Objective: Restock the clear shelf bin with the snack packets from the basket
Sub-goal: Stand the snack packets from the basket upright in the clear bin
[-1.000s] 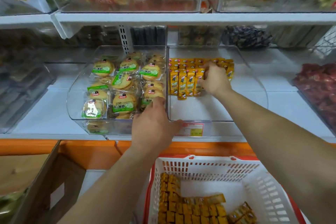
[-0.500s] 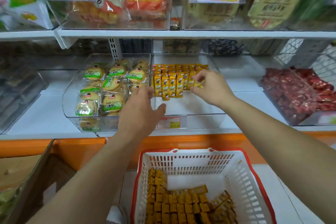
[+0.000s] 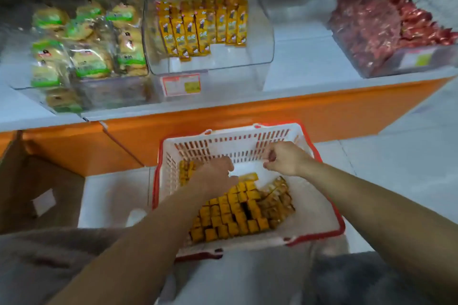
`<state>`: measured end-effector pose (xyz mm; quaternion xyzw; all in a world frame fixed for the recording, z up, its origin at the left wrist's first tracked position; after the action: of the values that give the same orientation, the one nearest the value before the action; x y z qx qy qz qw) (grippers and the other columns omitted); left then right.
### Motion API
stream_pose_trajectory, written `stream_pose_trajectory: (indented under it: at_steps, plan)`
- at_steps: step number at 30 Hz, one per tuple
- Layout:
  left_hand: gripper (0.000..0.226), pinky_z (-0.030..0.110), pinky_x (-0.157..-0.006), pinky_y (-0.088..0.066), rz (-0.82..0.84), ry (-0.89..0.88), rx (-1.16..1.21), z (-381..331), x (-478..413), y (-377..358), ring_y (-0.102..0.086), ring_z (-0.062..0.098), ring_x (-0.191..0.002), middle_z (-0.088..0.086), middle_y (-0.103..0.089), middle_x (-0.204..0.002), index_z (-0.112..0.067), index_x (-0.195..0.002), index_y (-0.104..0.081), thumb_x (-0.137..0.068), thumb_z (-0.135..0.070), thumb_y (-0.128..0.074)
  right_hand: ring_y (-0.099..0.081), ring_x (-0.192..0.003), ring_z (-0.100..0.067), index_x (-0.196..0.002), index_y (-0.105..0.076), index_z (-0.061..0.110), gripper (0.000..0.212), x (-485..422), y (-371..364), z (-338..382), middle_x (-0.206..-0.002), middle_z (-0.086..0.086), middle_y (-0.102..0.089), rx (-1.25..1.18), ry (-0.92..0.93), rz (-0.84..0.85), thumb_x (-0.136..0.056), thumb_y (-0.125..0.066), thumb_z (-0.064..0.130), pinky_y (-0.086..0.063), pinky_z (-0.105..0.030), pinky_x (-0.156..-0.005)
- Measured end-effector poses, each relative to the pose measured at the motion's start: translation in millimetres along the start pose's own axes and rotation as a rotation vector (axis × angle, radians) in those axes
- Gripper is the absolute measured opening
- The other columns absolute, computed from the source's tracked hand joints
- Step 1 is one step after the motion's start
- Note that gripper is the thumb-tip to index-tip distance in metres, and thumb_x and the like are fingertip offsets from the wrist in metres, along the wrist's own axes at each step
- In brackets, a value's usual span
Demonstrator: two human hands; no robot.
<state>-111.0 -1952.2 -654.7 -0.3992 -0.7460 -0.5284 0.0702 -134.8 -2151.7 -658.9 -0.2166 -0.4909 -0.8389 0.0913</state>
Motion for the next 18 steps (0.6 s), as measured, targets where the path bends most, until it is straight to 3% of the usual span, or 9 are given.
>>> stream_pose_trajectory:
  at_steps: [5,9,13,16,18]
  plan:
    - [0.04,0.044,-0.092,-0.054,0.03,0.067,-0.017,37,-43,-66,-0.058,0.024,-0.112,0.004,-0.058,-0.129,-0.021,-0.13,-0.054,-0.095,-0.039,-0.059,-0.057,-0.118,-0.026,-0.134,-0.055,0.013,0.047,-32,-87,-58,-0.133,-0.008,-0.057,-0.018,-0.154,0.139,-0.092,-0.066,0.032,-0.047,-0.035,-0.093]
    - [0.038,0.038,-0.083,-0.055,-0.087,0.124,0.02,55,-83,-84,-0.061,0.021,-0.105,0.001,-0.064,-0.121,-0.023,-0.125,-0.058,-0.094,-0.044,-0.06,-0.057,-0.116,-0.032,-0.147,-0.04,0.017,0.064,-58,-123,-95,-0.144,-0.014,-0.042,-0.022,-0.28,0.17,-0.092,-0.066,0.035,-0.051,-0.041,-0.092]
    - [0.057,0.043,-0.093,-0.055,-0.101,0.094,0.027,57,-131,-99,-0.061,0.022,-0.113,0.0,-0.065,-0.126,-0.024,-0.13,-0.059,-0.088,-0.064,-0.061,-0.048,-0.129,-0.036,-0.154,-0.029,0.02,0.081,-82,-146,-117,-0.152,-0.015,-0.034,-0.013,-0.323,0.237,-0.087,-0.07,0.042,-0.048,-0.044,-0.098]
    - [0.084,0.04,-0.093,-0.051,0.066,0.115,0.074,57,-159,-118,-0.059,0.022,-0.118,0.001,-0.06,-0.137,-0.023,-0.138,-0.052,-0.079,-0.083,-0.053,-0.048,-0.128,-0.037,-0.151,-0.033,0.02,0.086,-91,-161,-125,-0.147,-0.016,-0.039,0.155,-0.279,0.311,-0.083,-0.069,0.057,-0.045,-0.044,-0.1]
    - [0.104,0.039,-0.09,-0.048,0.231,0.162,0.094,58,-170,-132,-0.055,0.026,-0.126,0.006,-0.051,-0.15,-0.019,-0.148,-0.042,-0.073,-0.09,-0.051,-0.052,-0.121,-0.034,-0.145,-0.041,0.019,0.083,-93,-163,-126,-0.139,-0.014,-0.048,0.244,-0.237,0.318,-0.081,-0.066,0.064,-0.046,-0.039,-0.093]
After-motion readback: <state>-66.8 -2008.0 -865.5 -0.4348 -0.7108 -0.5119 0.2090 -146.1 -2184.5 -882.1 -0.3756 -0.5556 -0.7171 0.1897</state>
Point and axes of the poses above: each hand's wrist, its own x-axis away from the middle knuckle, its own y-axis out of the back of the hand, z = x × y, the point moved 6 cm from there along -x, towards the middle knuckle
